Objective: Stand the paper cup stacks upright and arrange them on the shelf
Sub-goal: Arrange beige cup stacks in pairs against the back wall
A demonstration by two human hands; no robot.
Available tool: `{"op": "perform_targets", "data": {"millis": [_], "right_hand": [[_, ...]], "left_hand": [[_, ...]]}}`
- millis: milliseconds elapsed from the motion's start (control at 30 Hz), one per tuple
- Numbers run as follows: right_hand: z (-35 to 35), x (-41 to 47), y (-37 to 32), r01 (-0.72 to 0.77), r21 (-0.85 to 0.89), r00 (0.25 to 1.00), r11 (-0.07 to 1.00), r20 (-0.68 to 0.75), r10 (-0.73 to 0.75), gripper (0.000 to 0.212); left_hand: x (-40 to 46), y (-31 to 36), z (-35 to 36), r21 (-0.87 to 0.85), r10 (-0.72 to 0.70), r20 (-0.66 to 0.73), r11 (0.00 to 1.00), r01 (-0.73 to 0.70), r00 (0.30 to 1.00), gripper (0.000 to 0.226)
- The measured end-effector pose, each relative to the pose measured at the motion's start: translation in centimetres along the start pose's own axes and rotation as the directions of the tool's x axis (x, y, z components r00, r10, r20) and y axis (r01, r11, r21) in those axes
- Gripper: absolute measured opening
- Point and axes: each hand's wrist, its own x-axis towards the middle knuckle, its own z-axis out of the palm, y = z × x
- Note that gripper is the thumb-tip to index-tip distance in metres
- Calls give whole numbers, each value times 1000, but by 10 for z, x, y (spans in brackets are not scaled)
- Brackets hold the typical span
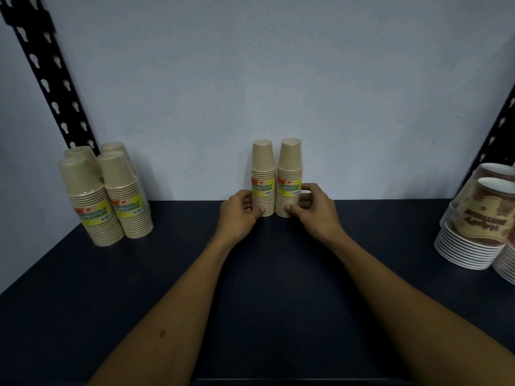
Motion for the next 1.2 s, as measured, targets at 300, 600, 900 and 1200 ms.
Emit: {"op": "perform_targets", "data": {"millis": [300,600,900,1200], "right_hand": [[0,-1,1,4,-7,1000,1000,-4,-4,53],[-1,-1,1,3,-7,1000,1000,5,-3,53],[-1,-3,-1,2,-50,1000,999,25,-1,59],[-9,-25,-15,-21,-287,996,958,79,45,71]], "left_hand": [[0,-1,0,-4,5,2,1000,-5,1000,47],[-1,0,0,11,9,-1,1000,-9,1000,47],[-3,4,0,47,-27,-8,999,28,1000,57],[-27,8,-15,270,-18,-5,963,18,1000,51]]}}
